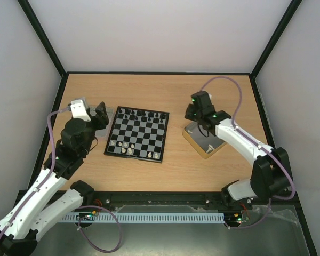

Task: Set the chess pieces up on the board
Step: Pick up the chess piece from the storage box, then place the chess piece on the chessboard, then pick up the chess piece from the storage box.

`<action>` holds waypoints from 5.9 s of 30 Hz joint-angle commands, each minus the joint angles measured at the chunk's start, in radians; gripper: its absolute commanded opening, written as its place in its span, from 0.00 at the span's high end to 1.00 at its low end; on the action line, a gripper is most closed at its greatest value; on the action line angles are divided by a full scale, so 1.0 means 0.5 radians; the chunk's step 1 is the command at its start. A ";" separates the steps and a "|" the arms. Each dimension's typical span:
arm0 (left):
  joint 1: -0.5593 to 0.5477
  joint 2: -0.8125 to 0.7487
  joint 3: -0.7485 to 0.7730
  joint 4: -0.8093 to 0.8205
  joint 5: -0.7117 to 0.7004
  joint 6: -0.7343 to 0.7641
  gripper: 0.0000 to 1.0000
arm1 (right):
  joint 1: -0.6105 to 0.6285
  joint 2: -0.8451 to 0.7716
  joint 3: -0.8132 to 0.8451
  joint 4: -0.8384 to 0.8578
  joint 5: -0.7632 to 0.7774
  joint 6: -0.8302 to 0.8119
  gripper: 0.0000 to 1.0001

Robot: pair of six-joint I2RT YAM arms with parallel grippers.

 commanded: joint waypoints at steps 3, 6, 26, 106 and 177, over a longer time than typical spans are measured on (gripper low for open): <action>0.025 -0.172 -0.048 0.058 -0.373 -0.098 0.30 | 0.444 0.296 0.340 -0.054 0.008 0.059 0.83; 0.035 -0.228 -0.059 0.049 -0.461 -0.129 0.30 | 0.673 0.476 0.559 -0.071 0.018 0.051 0.83; 0.377 -0.310 -0.010 -0.146 -0.762 -0.409 0.29 | 1.448 1.415 1.630 -0.558 -0.055 -0.140 0.81; 0.436 -0.287 -0.022 -0.140 -0.638 -0.418 0.28 | 1.469 1.396 1.650 -0.460 0.201 -0.077 0.74; 0.440 -0.166 -0.074 0.052 -0.140 -0.212 0.17 | -0.489 0.325 -0.390 0.056 0.419 0.147 0.98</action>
